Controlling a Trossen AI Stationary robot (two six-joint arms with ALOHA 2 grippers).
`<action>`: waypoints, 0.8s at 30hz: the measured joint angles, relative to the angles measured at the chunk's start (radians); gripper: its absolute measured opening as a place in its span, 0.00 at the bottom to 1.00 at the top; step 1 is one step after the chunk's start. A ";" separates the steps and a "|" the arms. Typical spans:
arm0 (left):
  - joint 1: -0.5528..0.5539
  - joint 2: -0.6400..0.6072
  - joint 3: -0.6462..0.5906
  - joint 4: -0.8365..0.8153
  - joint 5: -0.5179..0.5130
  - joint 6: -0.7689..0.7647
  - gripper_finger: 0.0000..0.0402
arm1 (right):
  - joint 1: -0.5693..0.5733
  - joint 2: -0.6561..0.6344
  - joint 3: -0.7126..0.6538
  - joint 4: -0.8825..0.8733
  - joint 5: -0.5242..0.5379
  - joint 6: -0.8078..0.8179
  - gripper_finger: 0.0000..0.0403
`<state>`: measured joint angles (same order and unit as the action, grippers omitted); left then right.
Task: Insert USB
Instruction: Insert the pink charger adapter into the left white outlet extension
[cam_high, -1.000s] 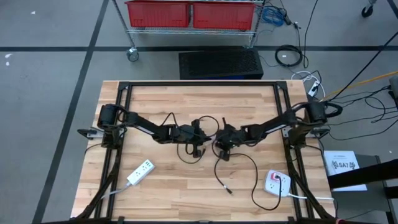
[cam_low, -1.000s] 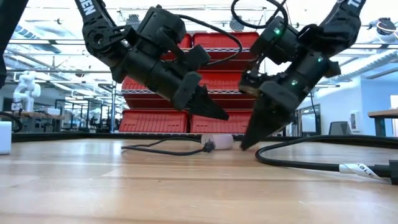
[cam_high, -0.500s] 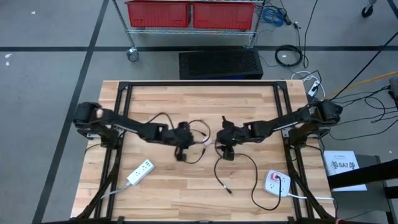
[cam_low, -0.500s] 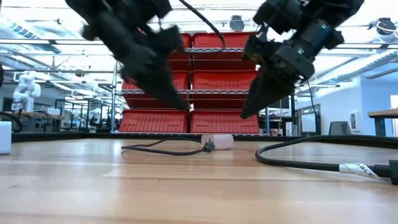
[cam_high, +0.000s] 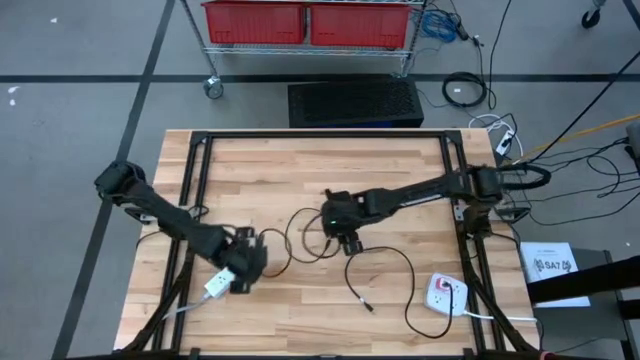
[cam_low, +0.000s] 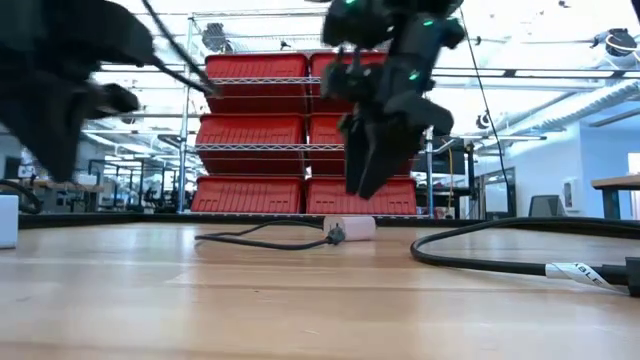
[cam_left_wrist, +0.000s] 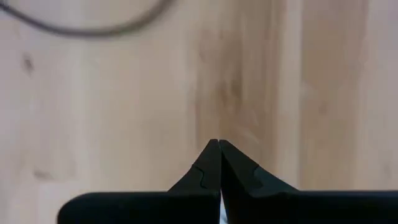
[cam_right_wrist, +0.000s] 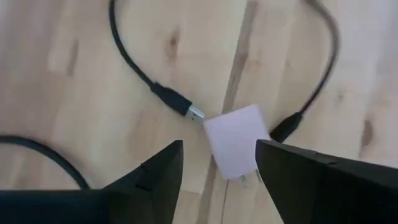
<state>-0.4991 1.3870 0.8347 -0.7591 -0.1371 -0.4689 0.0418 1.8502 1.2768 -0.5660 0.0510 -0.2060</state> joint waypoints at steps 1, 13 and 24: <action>-0.022 -0.002 0.004 -0.022 0.000 -0.027 0.00 | -0.002 0.034 0.041 -0.042 0.000 -0.021 0.48; -0.182 -0.040 0.059 -0.255 0.120 -0.295 0.00 | -0.009 0.321 0.433 -0.387 0.013 -0.183 0.48; -0.250 -0.040 0.059 -0.302 0.178 -0.383 0.00 | -0.008 0.377 0.500 -0.488 0.115 -0.141 0.68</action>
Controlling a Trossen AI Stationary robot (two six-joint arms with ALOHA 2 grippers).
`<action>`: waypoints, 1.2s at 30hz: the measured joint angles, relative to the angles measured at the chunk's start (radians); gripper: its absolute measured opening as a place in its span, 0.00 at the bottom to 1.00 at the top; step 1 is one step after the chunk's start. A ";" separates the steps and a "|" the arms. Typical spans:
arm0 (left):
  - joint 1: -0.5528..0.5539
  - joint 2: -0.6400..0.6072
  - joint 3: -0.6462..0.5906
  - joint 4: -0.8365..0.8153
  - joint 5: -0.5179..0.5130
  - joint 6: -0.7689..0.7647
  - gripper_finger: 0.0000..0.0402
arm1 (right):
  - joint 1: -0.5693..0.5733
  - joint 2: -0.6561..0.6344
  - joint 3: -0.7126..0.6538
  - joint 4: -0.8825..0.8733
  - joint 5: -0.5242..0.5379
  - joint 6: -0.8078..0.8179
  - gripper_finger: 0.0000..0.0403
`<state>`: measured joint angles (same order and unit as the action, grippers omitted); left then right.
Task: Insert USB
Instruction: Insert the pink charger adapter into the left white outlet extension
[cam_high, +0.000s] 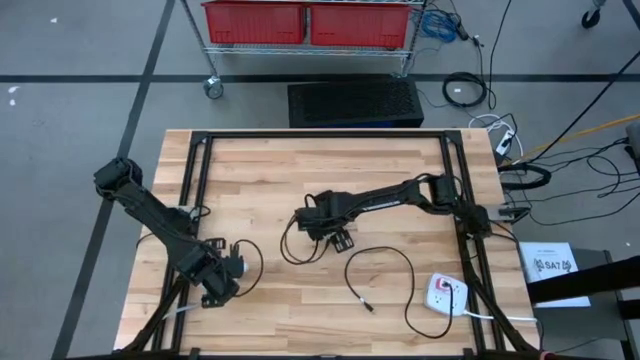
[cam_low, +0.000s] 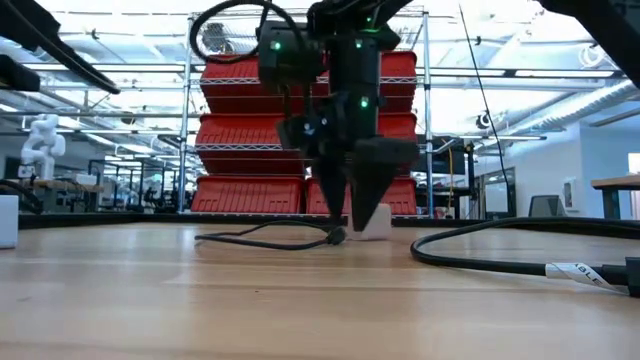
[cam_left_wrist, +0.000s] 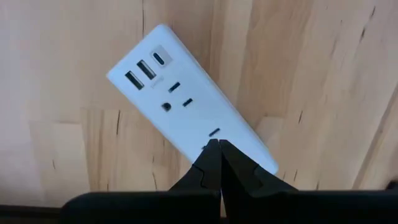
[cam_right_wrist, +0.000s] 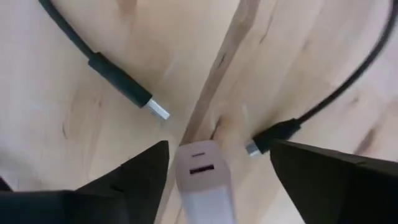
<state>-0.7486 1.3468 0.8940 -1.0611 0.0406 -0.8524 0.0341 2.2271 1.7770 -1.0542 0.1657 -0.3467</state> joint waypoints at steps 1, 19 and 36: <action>0.000 0.000 0.000 0.000 0.000 0.000 0.00 | 0.000 0.003 -0.001 -0.001 0.000 0.006 0.69; -0.006 0.000 -0.033 0.004 -0.016 0.000 0.02 | 0.010 -0.039 -0.001 -0.068 -0.007 0.019 0.68; -0.044 -0.005 -0.159 0.205 -0.025 -0.029 0.02 | 0.011 -0.028 -0.001 -0.075 -0.036 -0.052 0.16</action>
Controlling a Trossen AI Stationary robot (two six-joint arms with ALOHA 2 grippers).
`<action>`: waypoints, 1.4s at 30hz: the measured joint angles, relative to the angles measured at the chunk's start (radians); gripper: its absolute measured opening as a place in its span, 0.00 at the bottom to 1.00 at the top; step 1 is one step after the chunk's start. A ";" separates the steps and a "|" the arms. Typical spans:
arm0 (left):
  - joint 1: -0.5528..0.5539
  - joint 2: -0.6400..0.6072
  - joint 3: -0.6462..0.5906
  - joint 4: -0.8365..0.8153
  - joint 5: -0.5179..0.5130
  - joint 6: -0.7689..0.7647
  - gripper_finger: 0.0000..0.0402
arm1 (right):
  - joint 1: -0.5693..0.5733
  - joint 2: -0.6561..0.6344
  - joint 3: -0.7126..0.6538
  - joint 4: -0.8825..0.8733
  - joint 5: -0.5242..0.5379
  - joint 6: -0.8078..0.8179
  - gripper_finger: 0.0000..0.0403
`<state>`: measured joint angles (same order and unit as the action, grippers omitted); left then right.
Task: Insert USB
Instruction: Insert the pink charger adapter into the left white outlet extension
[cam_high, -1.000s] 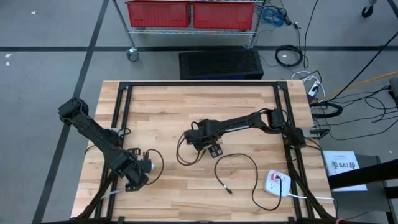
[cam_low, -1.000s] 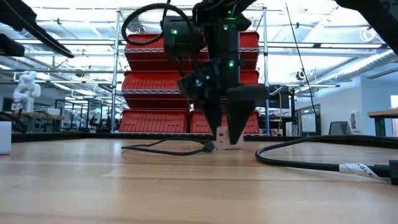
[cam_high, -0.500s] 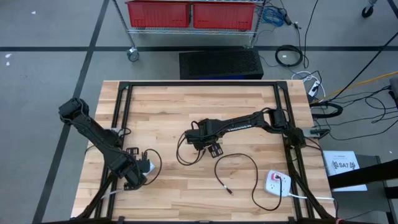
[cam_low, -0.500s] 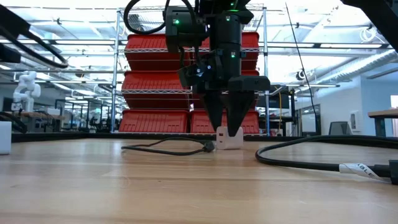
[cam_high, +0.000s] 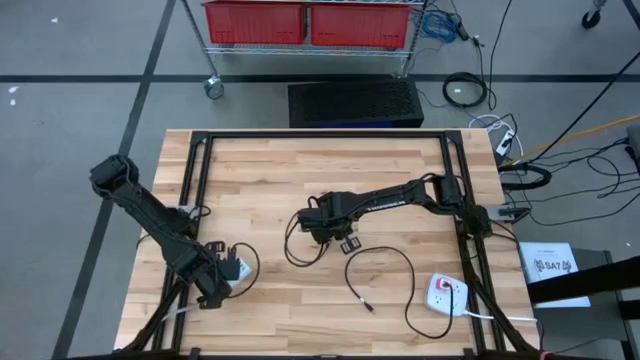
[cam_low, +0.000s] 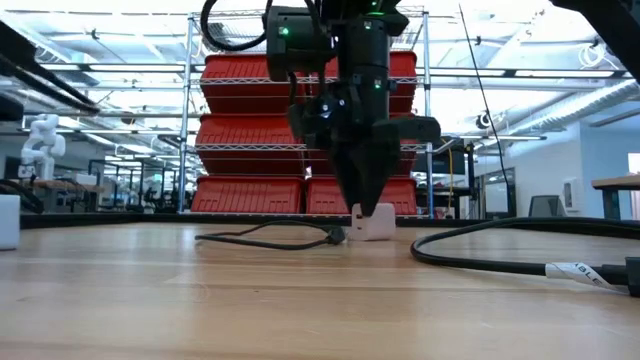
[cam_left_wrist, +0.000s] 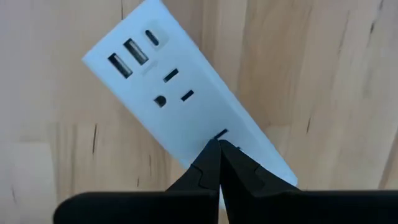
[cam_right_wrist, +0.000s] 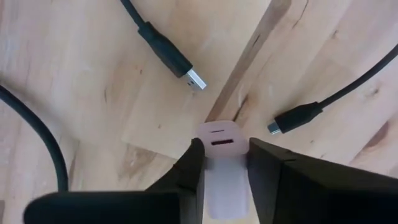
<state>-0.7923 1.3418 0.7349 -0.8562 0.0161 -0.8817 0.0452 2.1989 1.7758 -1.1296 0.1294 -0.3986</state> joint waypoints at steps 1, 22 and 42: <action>0.000 0.000 -0.005 0.007 -0.010 0.002 0.02 | 0.000 -0.001 0.001 0.000 0.000 -0.006 0.15; 0.280 0.008 -0.015 0.306 -0.238 0.487 0.02 | -0.001 -0.117 -0.002 -0.090 -0.028 0.244 0.21; 0.300 0.007 -0.032 0.333 -0.249 0.499 0.02 | -0.114 -0.097 -0.167 0.225 -0.115 0.922 0.66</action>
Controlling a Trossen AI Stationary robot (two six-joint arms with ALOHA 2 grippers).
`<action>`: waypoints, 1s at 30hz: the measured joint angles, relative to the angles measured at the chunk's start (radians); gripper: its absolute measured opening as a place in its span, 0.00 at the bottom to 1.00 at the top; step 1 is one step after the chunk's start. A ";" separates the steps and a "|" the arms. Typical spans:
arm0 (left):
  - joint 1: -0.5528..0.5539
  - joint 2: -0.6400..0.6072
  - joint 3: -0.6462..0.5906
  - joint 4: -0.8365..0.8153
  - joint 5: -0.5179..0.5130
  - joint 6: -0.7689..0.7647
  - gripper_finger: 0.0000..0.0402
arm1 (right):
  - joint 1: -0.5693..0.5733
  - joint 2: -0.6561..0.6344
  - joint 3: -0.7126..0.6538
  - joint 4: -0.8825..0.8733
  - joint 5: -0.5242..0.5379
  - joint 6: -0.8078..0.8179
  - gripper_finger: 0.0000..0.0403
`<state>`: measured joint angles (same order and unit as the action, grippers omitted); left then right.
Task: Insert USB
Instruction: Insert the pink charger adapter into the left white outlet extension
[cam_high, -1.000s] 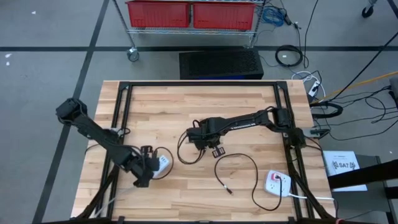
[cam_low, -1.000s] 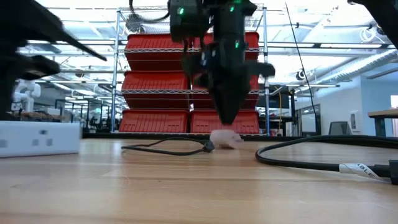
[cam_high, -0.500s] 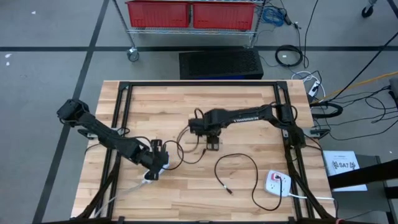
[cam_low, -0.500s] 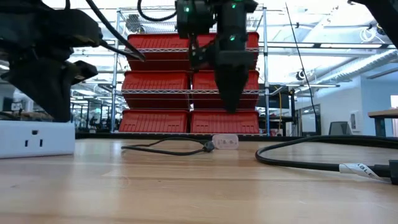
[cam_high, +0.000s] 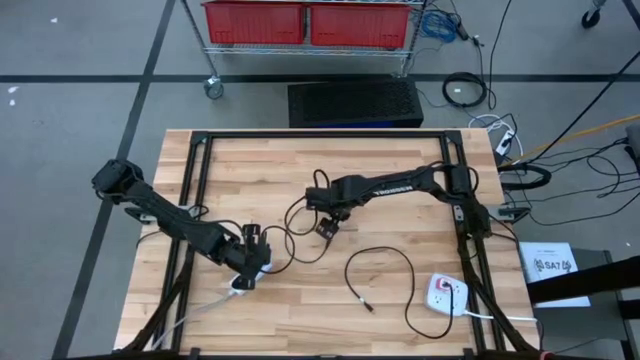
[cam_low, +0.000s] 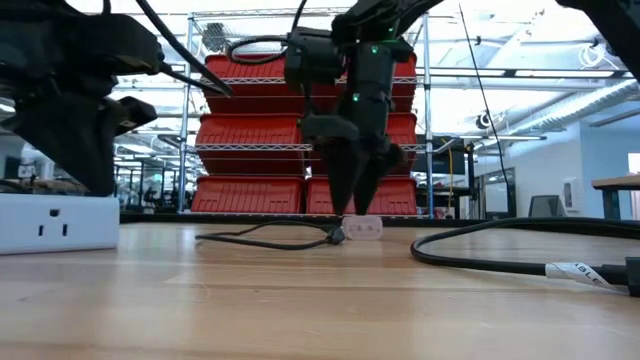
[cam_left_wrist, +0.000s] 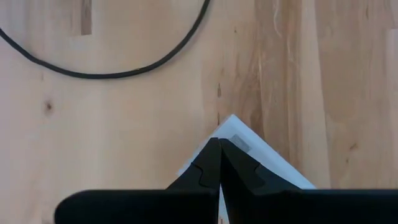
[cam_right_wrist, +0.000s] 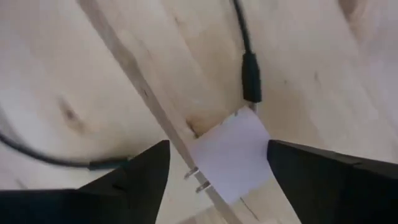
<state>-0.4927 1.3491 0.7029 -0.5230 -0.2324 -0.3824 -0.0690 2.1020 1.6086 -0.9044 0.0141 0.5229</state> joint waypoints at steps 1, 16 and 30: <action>0.000 0.000 0.000 0.000 -0.005 0.000 0.02 | -0.001 -0.002 -0.010 0.010 0.016 0.024 0.67; 0.001 0.000 0.000 0.037 -0.008 0.023 0.02 | 0.050 -0.037 -0.065 -0.015 0.142 -0.389 0.64; 0.001 0.000 0.000 0.044 -0.008 0.017 0.02 | 0.060 -0.064 -0.076 -0.071 0.163 0.155 0.64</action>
<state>-0.4919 1.3487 0.7029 -0.4790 -0.2405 -0.3652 -0.0093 2.0377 1.5324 -0.9751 0.1768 0.6776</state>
